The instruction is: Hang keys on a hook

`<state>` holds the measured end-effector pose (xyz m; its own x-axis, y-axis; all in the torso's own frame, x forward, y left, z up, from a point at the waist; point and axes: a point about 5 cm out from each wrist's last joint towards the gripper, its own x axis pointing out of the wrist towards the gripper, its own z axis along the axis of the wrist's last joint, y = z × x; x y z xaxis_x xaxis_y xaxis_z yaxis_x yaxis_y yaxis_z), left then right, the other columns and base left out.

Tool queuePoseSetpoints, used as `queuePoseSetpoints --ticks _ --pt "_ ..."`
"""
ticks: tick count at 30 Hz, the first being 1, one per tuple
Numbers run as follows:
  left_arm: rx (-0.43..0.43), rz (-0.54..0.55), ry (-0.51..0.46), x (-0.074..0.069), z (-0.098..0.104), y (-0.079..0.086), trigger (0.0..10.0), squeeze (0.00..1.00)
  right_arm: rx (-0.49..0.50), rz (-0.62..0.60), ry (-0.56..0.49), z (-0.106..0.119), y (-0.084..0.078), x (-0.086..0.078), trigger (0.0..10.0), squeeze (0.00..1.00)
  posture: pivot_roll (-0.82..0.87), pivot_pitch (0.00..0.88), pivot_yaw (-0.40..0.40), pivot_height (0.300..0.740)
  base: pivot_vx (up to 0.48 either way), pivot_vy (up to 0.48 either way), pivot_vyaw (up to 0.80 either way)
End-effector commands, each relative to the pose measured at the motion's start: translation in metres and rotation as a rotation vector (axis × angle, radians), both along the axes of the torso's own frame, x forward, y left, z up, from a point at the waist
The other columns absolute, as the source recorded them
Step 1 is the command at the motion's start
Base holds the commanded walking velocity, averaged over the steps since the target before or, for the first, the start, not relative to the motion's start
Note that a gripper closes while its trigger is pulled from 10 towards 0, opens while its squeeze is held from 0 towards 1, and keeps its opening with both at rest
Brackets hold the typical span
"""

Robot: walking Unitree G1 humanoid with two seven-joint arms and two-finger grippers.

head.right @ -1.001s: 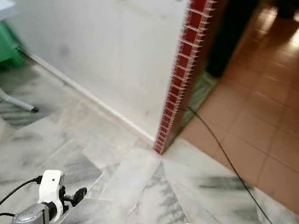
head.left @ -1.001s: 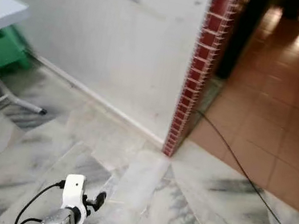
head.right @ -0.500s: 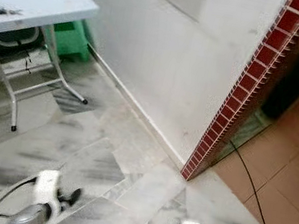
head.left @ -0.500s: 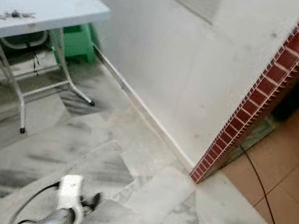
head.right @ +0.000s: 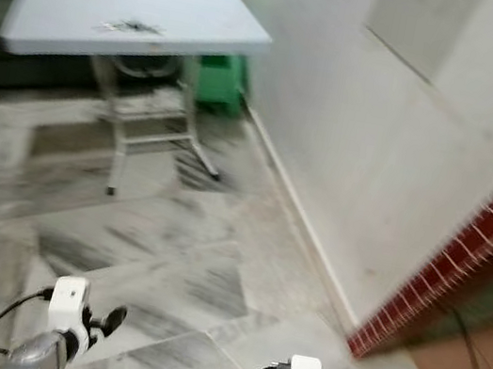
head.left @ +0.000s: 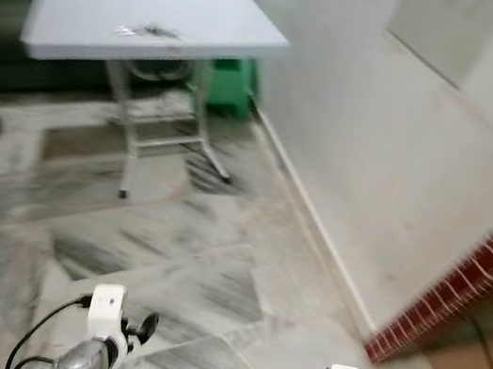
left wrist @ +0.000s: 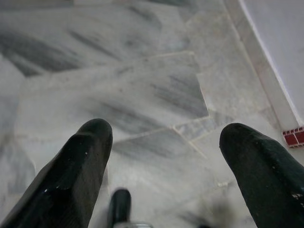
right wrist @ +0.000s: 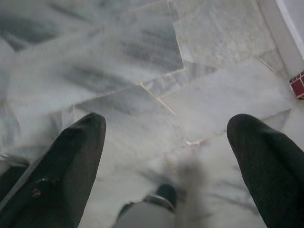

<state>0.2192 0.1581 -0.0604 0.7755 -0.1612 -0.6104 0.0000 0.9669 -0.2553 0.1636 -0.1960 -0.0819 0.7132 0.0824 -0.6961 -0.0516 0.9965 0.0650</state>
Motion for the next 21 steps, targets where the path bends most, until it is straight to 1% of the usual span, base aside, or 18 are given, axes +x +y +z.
queuePoseSetpoints --ticks 1,6,7,9,11,15,17,18,19,20,21 --pt "0.010 0.013 0.004 -0.001 0.000 0.005 10.0 0.00 0.010 0.001 -0.003 0.000 0.003 0.002 10.0 0.00 -0.04 0.010 0.002 0.740 0.000 0.000 0.80" --pt "0.013 0.004 -0.018 0.003 0.002 0.004 10.0 0.00 0.010 0.006 -0.017 0.003 0.003 0.007 10.0 0.00 -0.04 0.016 -0.001 0.740 0.000 0.000 0.80" --pt "0.019 -0.007 -0.042 0.007 0.006 0.003 10.0 0.00 0.009 0.017 -0.037 0.005 0.004 0.012 10.0 0.00 -0.04 0.016 -0.001 0.740 0.000 0.000 0.80" --pt "0.021 -0.011 -0.063 0.011 0.009 0.001 10.0 0.00 0.010 0.025 -0.058 0.007 0.005 0.016 10.0 0.00 -0.05 0.021 -0.002 0.740 0.000 0.000 0.80" --pt "0.009 -0.025 -0.099 0.017 0.013 -0.002 10.0 0.00 0.019 0.026 -0.087 0.011 0.006 0.022 10.0 0.00 -0.05 0.021 -0.002 0.740 0.000 0.000 0.80" --pt "-0.001 -0.093 -0.227 0.032 0.029 -0.012 10.0 0.00 0.037 0.035 -0.212 0.026 0.010 0.044 10.0 0.00 -0.05 0.023 -0.002 0.740 0.000 0.000 0.80" --pt "-0.031 -0.093 -0.323 0.044 0.043 -0.011 10.0 0.00 0.066 0.059 -0.328 0.041 0.016 0.059 10.0 0.00 -0.05 0.020 -0.002 0.740 0.000 0.000 0.80" --pt "-0.031 -0.093 -0.323 0.044 0.043 -0.011 10.0 0.00 0.066 0.059 -0.328 0.041 0.016 0.059 10.0 0.00 -0.05 0.020 -0.002 0.740 0.000 0.000 0.80" --pt "-0.040 -0.088 -0.353 0.047 0.047 -0.010 10.0 0.00 0.075 0.066 -0.365 0.045 0.018 0.063 10.0 0.00 -0.05 0.020 -0.002 0.740 0.000 0.000 0.80" --pt "-0.060 -0.071 -0.407 0.054 0.057 -0.007 10.0 0.00 0.095 0.069 -0.437 0.055 0.021 0.070 10.0 0.00 -0.05 0.018 -0.005 0.740 0.000 0.000 0.80" --pt "-0.065 -0.060 -0.443 0.058 0.063 -0.005 10.0 0.00 0.107 0.067 -0.480 0.061 0.022 0.075 10.0 0.00 -0.05 0.018 -0.005 0.740 0.000 0.000 0.80"
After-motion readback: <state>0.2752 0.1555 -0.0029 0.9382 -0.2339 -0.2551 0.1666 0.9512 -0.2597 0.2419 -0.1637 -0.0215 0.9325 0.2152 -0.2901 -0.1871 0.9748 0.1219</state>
